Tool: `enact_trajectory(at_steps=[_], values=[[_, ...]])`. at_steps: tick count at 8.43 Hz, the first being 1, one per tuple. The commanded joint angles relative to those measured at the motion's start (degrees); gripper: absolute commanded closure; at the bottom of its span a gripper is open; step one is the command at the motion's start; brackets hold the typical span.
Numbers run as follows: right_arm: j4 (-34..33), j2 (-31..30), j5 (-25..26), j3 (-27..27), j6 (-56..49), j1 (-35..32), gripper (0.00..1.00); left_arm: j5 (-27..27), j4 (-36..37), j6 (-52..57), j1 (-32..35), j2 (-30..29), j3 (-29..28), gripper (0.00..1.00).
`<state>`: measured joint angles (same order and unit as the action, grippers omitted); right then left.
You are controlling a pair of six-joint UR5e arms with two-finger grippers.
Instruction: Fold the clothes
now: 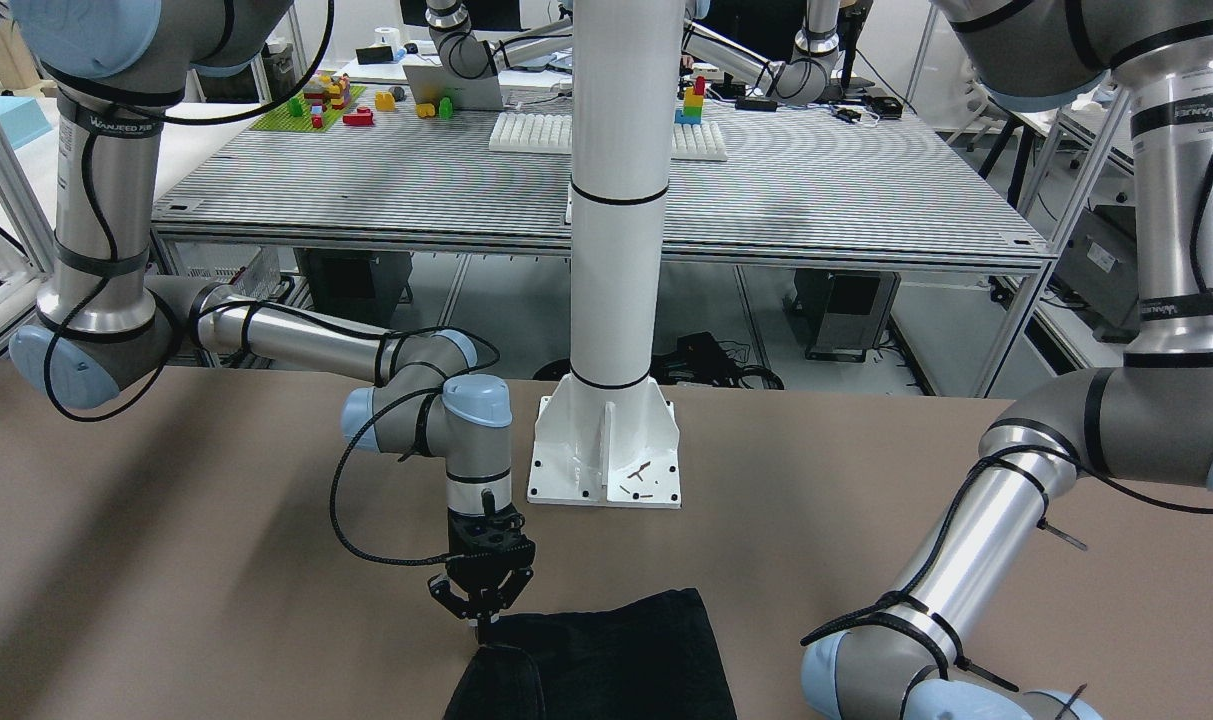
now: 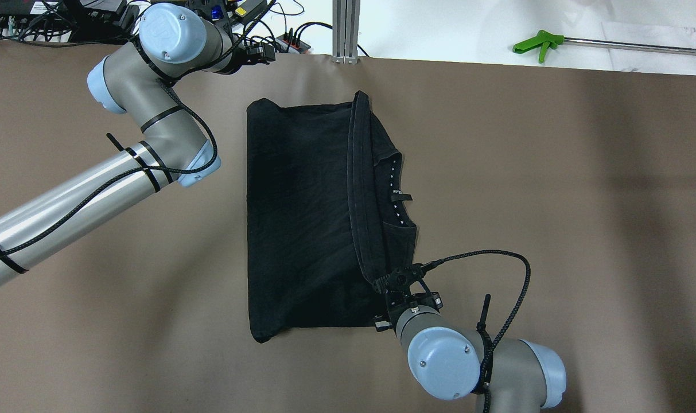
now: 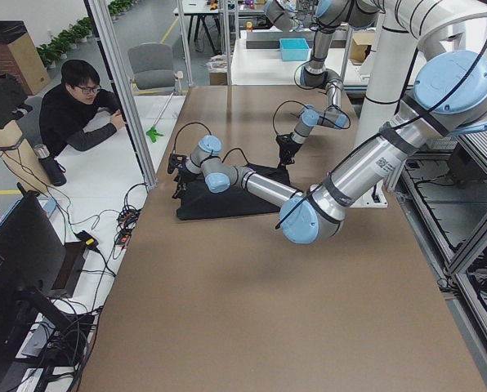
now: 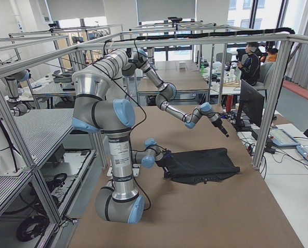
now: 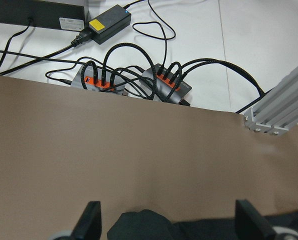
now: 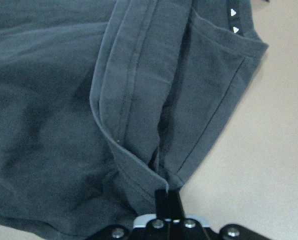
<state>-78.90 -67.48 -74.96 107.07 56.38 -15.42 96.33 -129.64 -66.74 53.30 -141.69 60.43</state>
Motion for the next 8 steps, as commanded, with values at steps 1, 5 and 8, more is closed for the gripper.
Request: enact_trajectory(at_steps=[1,5,8], values=[[0.3,-1.0,0.0,1.9,-0.5,-0.4,1.0,0.1,0.0,-0.1,0.0,-0.1,0.0,0.06],[0.1,-2.7,-0.2,5.0,-0.4,-0.9,1.0,0.0,0.0,-0.1,-0.2,-0.3,0.0,0.06],[0.2,-4.8,-0.2,7.0,-0.4,-1.1,1.0,0.0,-0.1,-0.1,-0.3,-0.3,0.1,0.06]])
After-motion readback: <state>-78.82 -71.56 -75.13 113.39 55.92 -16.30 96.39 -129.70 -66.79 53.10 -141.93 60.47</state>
